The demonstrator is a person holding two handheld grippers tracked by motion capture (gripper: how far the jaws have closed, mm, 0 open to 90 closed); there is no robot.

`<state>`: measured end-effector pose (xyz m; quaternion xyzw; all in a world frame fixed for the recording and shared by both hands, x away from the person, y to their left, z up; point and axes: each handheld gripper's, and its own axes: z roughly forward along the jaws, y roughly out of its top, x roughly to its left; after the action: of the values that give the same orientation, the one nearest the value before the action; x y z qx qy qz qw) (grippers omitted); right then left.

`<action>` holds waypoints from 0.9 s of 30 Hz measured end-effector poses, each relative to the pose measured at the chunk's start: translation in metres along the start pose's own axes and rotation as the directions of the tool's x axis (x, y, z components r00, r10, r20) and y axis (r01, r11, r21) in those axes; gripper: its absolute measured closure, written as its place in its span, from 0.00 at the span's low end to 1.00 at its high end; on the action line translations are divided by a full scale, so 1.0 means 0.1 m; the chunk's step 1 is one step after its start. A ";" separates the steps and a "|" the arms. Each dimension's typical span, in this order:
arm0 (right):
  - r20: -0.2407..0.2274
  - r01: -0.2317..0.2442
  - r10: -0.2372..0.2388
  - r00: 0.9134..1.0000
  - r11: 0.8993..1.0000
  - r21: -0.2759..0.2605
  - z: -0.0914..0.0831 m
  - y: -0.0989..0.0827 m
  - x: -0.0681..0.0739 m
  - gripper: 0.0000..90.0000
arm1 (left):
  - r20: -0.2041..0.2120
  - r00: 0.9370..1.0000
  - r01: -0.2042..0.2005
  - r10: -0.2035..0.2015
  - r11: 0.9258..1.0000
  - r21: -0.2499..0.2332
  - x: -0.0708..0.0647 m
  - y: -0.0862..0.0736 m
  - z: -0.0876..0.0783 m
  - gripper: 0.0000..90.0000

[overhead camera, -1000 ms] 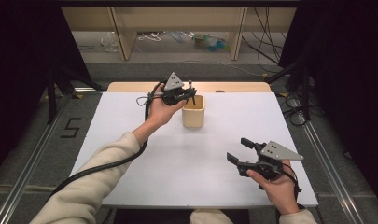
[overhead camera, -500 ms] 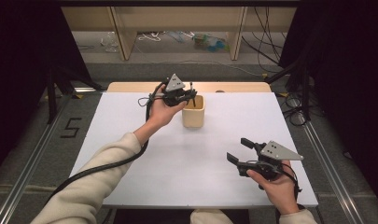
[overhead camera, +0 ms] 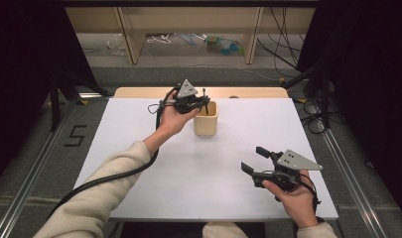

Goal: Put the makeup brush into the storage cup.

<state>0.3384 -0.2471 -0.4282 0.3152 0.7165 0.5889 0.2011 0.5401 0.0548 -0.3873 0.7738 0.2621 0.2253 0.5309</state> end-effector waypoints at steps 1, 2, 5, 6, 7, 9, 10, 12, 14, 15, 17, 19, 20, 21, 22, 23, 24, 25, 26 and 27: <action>0.000 0.001 -0.001 1.000 1.000 0.000 0.00 0.00 0.00 0.25 | -0.001 1.000 0.001 -0.001 1.000 0.000 0.00 0.00 0.00 0.93; 0.000 0.001 -0.001 1.000 1.000 0.000 0.00 0.00 0.00 0.26 | -0.001 1.000 0.001 -0.001 1.000 0.000 0.00 0.00 0.00 0.93; 0.000 0.002 -0.002 1.000 1.000 -0.001 0.00 0.00 0.00 0.26 | 0.001 1.000 -0.004 0.004 1.000 0.002 0.00 -0.01 0.01 0.93; 0.000 0.001 -0.001 1.000 1.000 0.000 0.00 0.00 0.00 0.26 | 0.000 1.000 0.000 0.000 1.000 0.003 0.00 -0.01 0.01 0.93; 0.000 0.002 -0.002 1.000 1.000 0.000 0.00 0.00 0.00 0.26 | 0.000 1.000 0.000 0.000 1.000 0.003 0.00 -0.01 0.01 0.93; -0.001 0.000 0.000 1.000 1.000 0.000 0.00 0.00 0.00 0.26 | 0.002 1.000 0.003 -0.003 1.000 0.004 0.00 -0.01 0.01 0.93; 0.000 0.000 0.000 1.000 1.000 0.001 0.00 0.00 0.00 0.26 | 0.003 1.000 0.003 -0.003 1.000 0.003 0.00 -0.02 0.01 0.93; -0.001 0.000 0.000 1.000 1.000 0.000 0.00 0.00 0.00 0.26 | 0.002 1.000 0.002 -0.002 1.000 0.004 0.00 -0.02 0.02 0.93; -0.001 0.000 0.000 1.000 1.000 0.001 0.00 0.00 0.00 0.26 | 0.002 1.000 0.001 -0.001 1.000 0.006 -0.01 -0.02 0.02 0.93; -0.001 0.000 0.000 1.000 1.000 0.001 0.00 0.00 0.00 0.26 | 0.001 1.000 0.001 -0.001 1.000 0.007 -0.01 -0.02 0.03 0.93; -0.001 0.000 0.000 1.000 1.000 0.000 0.00 0.00 0.00 0.26 | 0.002 1.000 0.000 0.000 1.000 0.010 -0.01 -0.03 0.03 0.93; -0.002 0.001 -0.001 1.000 1.000 0.000 0.00 0.00 0.00 0.26 | 0.002 1.000 0.000 0.000 1.000 0.013 -0.01 -0.03 0.04 0.93; -0.002 0.000 0.000 1.000 1.000 0.000 0.00 0.00 0.00 0.26 | 0.002 1.000 0.002 -0.002 1.000 0.013 -0.01 -0.04 0.04 0.93; -0.001 0.001 -0.001 1.000 1.000 0.000 0.00 0.00 0.00 0.26 | 0.003 1.000 0.003 -0.003 1.000 0.013 -0.01 -0.04 0.04 0.93; -0.002 -0.001 0.001 1.000 1.000 0.000 0.00 0.00 0.00 0.26 | 0.003 1.000 0.001 -0.002 1.000 0.014 -0.01 -0.05 0.04 0.93; -0.002 0.000 0.000 1.000 1.000 0.000 0.00 0.00 0.00 0.26 | 0.003 1.000 0.000 0.000 1.000 0.014 -0.01 -0.05 0.05 0.93; 0.005 0.006 -0.006 1.000 1.000 0.003 0.00 0.00 0.00 0.26 | 0.002 1.000 0.000 0.000 1.000 0.016 -0.01 -0.05 0.05 0.93; 0.004 0.004 -0.004 1.000 1.000 0.002 0.00 0.00 0.00 0.26 | 0.001 1.000 -0.001 0.001 1.000 0.017 -0.01 -0.06 0.05 0.93; 0.009 0.007 -0.007 1.000 1.000 0.003 0.00 0.00 0.00 0.26 | 0.001 1.000 -0.001 0.001 1.000 0.018 0.00 -0.06 0.05 0.93; 0.003 0.004 -0.004 1.000 1.000 0.001 0.00 0.00 0.00 0.26 | 0.001 1.000 -0.001 0.001 1.000 0.019 0.00 -0.06 0.05 0.93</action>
<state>0.3383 -0.2472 -0.4281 0.3147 0.7171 0.5876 0.2035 0.5419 0.0531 -0.3943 0.7790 0.2635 0.2229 0.5234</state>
